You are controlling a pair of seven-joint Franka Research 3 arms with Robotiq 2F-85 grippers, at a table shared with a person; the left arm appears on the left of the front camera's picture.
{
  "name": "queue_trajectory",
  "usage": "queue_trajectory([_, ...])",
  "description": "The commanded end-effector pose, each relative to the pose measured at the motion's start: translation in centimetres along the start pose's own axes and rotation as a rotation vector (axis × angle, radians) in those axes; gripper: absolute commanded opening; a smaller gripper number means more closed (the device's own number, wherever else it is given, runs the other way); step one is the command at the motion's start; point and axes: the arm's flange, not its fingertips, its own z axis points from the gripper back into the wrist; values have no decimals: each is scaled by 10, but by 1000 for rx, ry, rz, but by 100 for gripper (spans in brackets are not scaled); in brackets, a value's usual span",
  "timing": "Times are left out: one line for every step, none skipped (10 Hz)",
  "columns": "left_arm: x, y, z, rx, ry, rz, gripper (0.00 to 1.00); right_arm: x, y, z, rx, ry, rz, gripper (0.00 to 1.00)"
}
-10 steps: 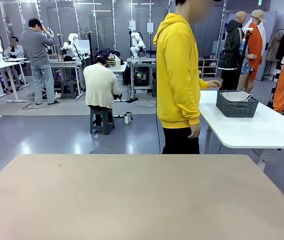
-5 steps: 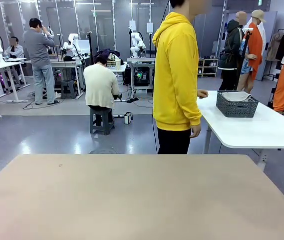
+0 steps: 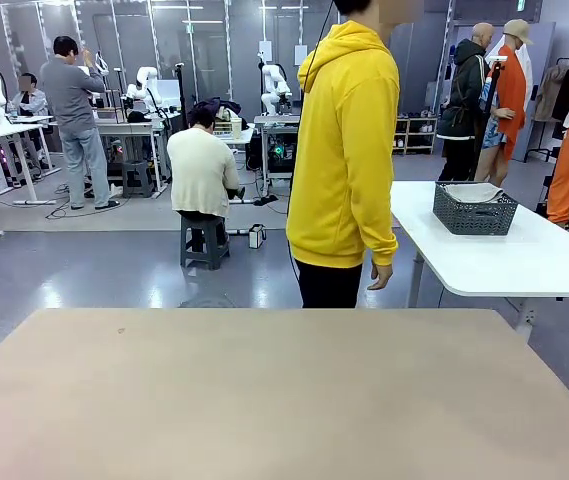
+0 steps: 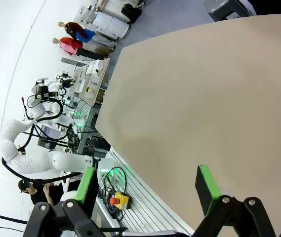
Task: Fold the towels and place them in the basket.
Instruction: Stack the folded Towel with hook on the right side of the table.
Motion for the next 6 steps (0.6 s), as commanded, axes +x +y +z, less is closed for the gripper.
queue_trajectory([1, -1, 1, 0, -1, -3, 100, 1, -1, -1, -3, -1, 3, 100])
queue_trajectory([1, -1, 1, 0, -1, -3, 100, 1, -1, -1, -3, -1, 3, 100])
queue_trajectory([1, -1, 1, 0, -1, -3, 100, 1, -1, -1, -3, -1, 3, 100])
queue_trajectory([1, -1, 1, 0, -1, -3, 100, 1, -1, -1, -3, -1, 3, 100])
queue_trajectory([1, -1, 1, 0, -1, -3, 100, 1, -1, -1, -3, -1, 3, 100])
queue_trajectory([1, -1, 1, 0, -1, -3, 100, 1, -1, -1, -3, -1, 3, 100])
